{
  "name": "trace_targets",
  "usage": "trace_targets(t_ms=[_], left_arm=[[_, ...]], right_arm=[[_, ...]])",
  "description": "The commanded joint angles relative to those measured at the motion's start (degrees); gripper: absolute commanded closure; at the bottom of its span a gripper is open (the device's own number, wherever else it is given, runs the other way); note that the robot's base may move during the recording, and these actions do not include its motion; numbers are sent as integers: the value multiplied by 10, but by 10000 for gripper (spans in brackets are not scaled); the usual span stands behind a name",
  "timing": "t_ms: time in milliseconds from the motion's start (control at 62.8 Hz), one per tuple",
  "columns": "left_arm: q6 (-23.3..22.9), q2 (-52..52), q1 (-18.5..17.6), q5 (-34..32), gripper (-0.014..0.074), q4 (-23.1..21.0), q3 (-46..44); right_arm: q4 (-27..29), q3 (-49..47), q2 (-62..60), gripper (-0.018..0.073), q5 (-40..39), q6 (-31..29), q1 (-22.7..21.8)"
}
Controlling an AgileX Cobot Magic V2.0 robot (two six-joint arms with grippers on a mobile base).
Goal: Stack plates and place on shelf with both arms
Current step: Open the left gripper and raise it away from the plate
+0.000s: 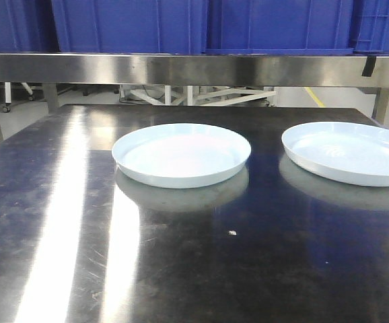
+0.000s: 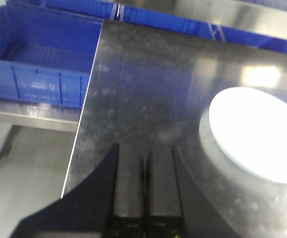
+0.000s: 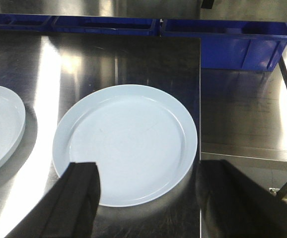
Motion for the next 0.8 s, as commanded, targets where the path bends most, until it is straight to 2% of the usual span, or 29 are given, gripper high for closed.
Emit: trace_targets(t_ms=[0,780], left_arm=[[-3,-3,0,-53,506,-3,-2],[-3,-3,0,-52,506,-3,5]], right_arm=[[-6,-22,-2,31,-41,-4,-2],[-5,-22,-2,31,-36,-4,-2]])
